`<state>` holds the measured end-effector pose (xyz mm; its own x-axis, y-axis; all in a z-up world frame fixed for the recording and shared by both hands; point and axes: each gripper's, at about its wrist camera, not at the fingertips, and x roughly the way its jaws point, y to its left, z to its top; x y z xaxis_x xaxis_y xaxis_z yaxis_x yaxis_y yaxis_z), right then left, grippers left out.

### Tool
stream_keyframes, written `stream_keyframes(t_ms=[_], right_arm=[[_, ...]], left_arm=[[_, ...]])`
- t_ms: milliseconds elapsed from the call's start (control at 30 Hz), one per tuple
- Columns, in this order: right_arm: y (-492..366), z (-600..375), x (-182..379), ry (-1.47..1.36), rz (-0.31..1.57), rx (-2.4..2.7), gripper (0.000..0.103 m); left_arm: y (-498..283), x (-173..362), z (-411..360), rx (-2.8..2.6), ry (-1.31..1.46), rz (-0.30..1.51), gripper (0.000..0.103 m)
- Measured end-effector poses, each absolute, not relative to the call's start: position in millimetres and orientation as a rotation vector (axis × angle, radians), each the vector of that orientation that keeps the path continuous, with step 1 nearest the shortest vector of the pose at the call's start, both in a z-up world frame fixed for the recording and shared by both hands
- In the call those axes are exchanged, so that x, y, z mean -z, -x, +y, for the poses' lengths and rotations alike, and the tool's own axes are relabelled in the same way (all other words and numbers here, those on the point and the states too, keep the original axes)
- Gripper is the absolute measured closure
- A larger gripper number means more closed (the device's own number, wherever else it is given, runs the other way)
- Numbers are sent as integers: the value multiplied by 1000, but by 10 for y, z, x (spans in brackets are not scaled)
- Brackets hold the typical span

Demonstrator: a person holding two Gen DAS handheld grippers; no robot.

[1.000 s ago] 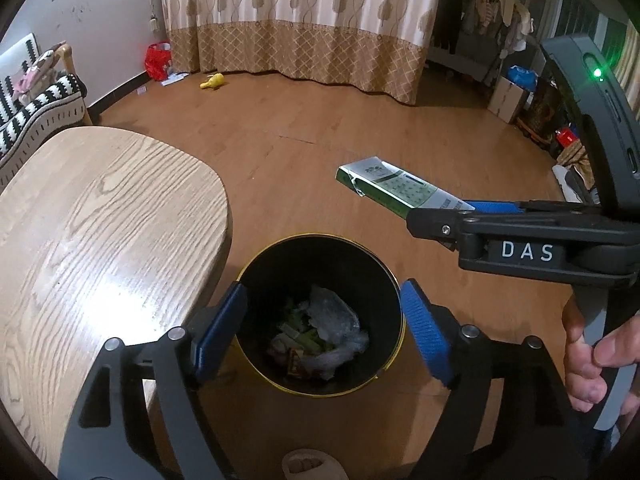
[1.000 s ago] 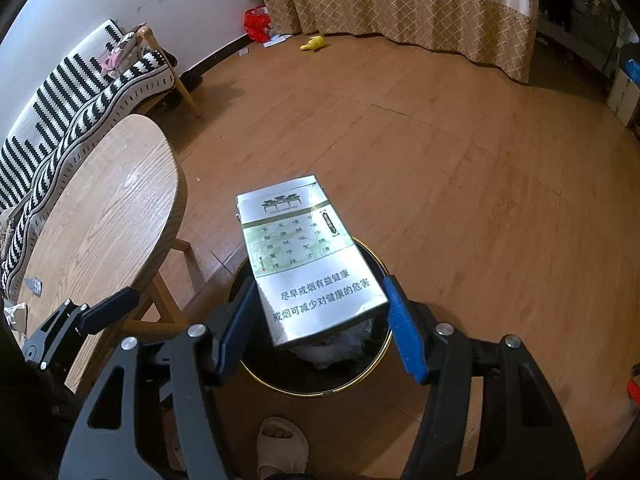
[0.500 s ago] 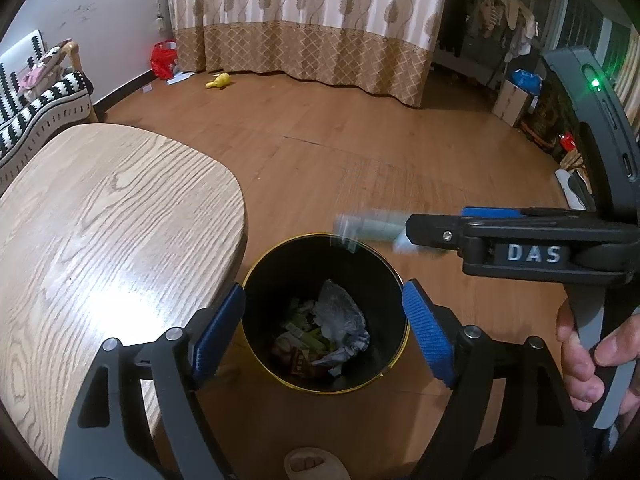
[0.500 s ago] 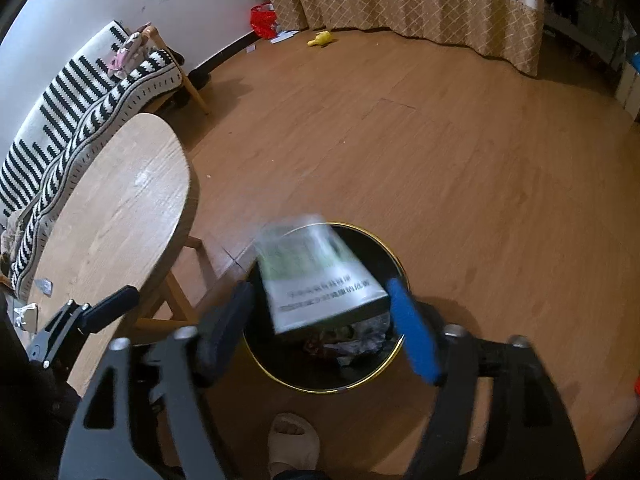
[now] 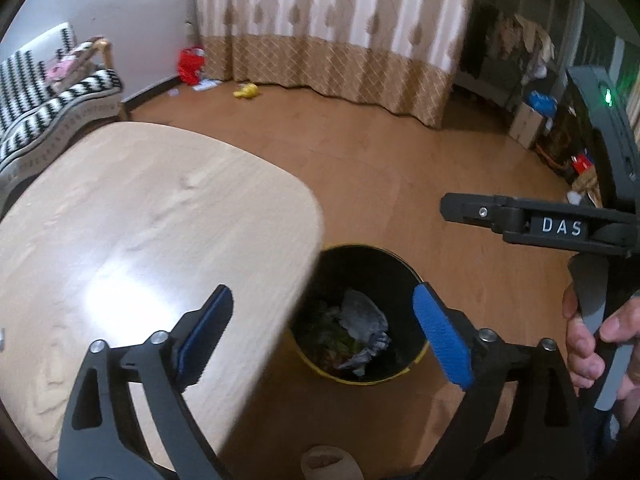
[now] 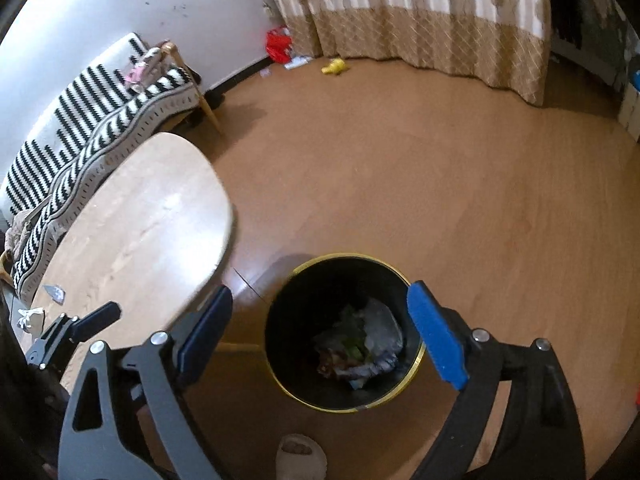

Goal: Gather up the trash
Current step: 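Move both open tools back over the table, then grasp the white crumpled tissue with the left tool while the right grasps the silver pill blister pack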

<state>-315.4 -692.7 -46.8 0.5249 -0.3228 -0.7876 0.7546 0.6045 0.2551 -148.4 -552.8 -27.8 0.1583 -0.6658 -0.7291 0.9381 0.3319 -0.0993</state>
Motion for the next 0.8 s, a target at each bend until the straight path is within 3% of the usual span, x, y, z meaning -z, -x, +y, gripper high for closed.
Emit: stream_keyframes(t_ms=[200, 467, 633, 800], right_arm=[[2485, -6490, 286, -552, 765, 567, 11], [1133, -5435, 161, -415, 815, 283, 11], [173, -4573, 284, -289, 881, 116, 11], [-475, -4045, 559, -236, 971, 42, 11]], left_arm=[[884, -22, -4743, 1047, -373, 690, 8], [-410, -32, -3082, 630, -281, 702, 7], [-1121, 66, -2028, 391, -247, 702, 7], [-1554, 274, -1568, 306, -195, 764, 7]])
